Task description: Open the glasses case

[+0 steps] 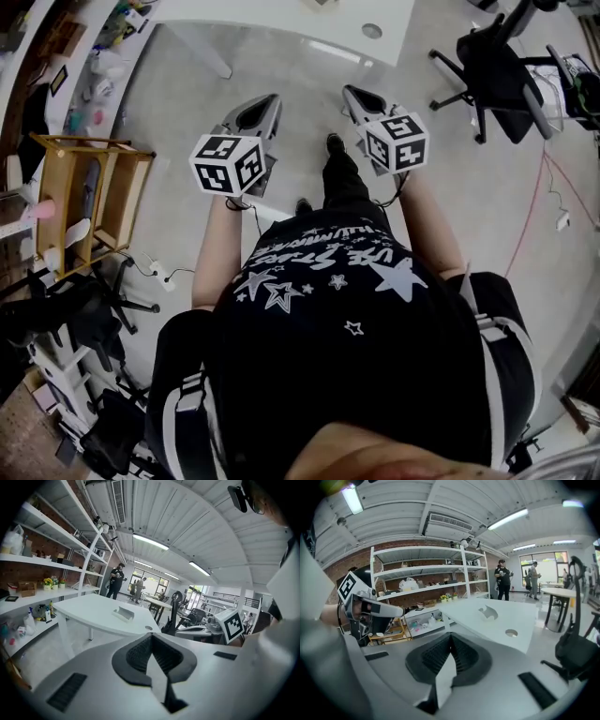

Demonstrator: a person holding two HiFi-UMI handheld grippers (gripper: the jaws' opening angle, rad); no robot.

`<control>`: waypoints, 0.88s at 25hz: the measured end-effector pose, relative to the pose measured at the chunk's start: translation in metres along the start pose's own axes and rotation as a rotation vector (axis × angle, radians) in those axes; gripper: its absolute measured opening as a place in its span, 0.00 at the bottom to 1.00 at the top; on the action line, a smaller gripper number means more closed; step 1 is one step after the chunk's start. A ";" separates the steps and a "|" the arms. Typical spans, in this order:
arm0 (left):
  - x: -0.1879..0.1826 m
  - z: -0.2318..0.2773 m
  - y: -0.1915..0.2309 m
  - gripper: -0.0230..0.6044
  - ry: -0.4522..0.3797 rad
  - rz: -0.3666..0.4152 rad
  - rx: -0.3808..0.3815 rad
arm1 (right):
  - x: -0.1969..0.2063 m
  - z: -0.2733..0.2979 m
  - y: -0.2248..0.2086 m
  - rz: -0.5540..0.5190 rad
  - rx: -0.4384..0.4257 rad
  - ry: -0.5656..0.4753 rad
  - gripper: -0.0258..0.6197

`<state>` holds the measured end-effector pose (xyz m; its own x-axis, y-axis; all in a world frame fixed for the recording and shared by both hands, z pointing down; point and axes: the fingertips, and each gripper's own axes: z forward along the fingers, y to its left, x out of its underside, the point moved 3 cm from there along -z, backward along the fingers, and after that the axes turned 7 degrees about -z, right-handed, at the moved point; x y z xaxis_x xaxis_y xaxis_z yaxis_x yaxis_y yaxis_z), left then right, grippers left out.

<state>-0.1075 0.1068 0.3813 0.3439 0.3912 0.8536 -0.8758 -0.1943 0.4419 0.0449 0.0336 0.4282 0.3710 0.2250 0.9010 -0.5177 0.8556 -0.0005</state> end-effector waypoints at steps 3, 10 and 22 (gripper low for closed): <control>0.007 -0.018 -0.010 0.06 -0.004 0.010 0.023 | 0.002 -0.020 0.016 -0.017 0.038 -0.019 0.05; 0.021 -0.043 -0.040 0.06 -0.009 0.011 0.096 | 0.003 -0.065 0.045 -0.067 0.090 -0.017 0.05; 0.028 -0.051 -0.085 0.06 -0.072 0.011 0.075 | 0.009 -0.108 0.042 -0.124 0.050 -0.047 0.05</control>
<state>-0.0412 0.1802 0.3533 0.3601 0.3236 0.8750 -0.8526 -0.2665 0.4495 0.1096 0.1214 0.3892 0.3992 0.0957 0.9119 -0.5082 0.8509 0.1332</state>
